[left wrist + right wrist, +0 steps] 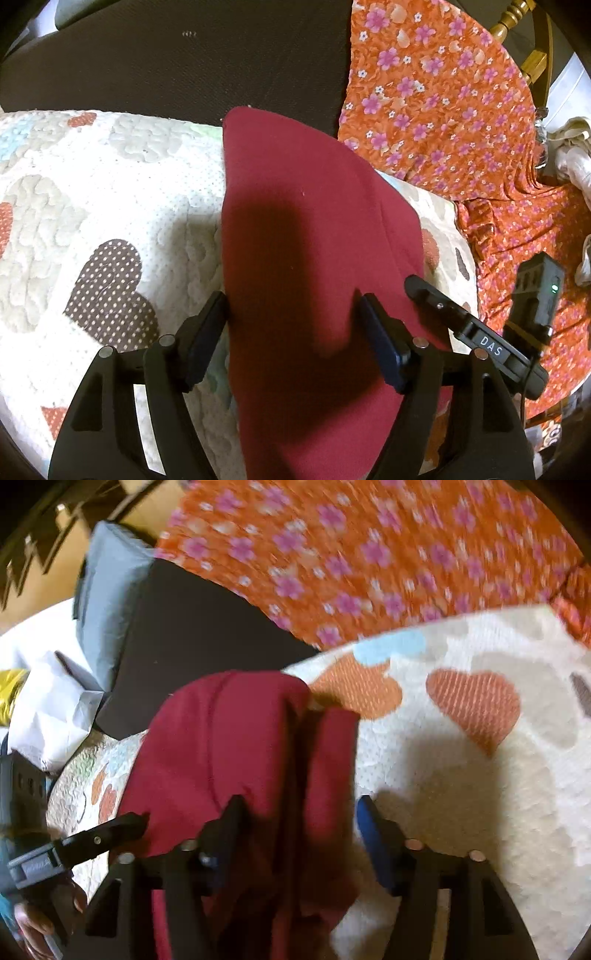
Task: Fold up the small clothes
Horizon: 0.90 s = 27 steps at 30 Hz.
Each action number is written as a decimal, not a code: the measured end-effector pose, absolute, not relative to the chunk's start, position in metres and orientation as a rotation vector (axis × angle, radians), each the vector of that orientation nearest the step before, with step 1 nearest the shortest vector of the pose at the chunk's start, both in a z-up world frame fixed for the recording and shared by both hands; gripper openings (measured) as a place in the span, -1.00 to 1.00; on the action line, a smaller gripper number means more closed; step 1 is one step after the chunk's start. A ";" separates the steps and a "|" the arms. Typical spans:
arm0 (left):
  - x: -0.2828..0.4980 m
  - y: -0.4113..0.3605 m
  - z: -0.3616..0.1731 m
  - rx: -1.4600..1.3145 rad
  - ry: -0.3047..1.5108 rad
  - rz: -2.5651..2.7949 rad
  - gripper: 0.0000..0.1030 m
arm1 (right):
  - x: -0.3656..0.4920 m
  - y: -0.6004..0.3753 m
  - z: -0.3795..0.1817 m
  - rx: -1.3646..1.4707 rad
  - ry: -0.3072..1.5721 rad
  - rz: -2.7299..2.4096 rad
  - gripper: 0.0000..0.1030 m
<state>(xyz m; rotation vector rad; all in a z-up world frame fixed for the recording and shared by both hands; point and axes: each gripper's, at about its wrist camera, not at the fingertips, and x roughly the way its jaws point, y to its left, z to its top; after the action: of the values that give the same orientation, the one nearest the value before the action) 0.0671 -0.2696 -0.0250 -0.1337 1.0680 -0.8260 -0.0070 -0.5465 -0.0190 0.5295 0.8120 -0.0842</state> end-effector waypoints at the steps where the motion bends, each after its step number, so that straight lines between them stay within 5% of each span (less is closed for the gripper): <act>1: 0.070 -0.272 -0.029 -0.138 1.073 -0.829 0.49 | -0.003 -0.550 -0.024 0.563 0.809 -0.054 0.30; 5: 0.081 -0.276 -0.045 -0.188 1.114 -0.847 0.58 | 0.009 -0.552 -0.034 0.601 0.795 0.022 0.26; 8: 0.086 -0.276 -0.053 -0.237 1.142 -0.872 0.58 | 0.014 -0.549 -0.029 0.623 0.798 0.057 -0.18; 11: 0.080 -0.273 -0.047 -0.216 1.126 -0.894 0.29 | 0.009 -0.539 -0.012 0.574 0.798 0.050 -0.34; 13: 0.074 -0.270 -0.038 -0.186 1.126 -0.897 0.14 | 0.000 -0.535 0.000 0.610 0.788 0.080 -0.37; 20: 0.015 -0.210 0.007 -0.112 1.112 -0.881 0.12 | -0.062 -0.484 0.021 0.641 0.775 0.206 -0.39; 27: -0.049 -0.160 -0.025 -0.082 1.189 -0.744 0.12 | -0.101 -0.433 -0.012 0.584 0.905 0.194 -0.38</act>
<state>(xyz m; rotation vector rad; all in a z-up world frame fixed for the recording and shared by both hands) -0.0489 -0.1603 -0.0246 -0.0820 1.1889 -0.7444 -0.1008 -0.4333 -0.0123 0.5836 0.9046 0.1937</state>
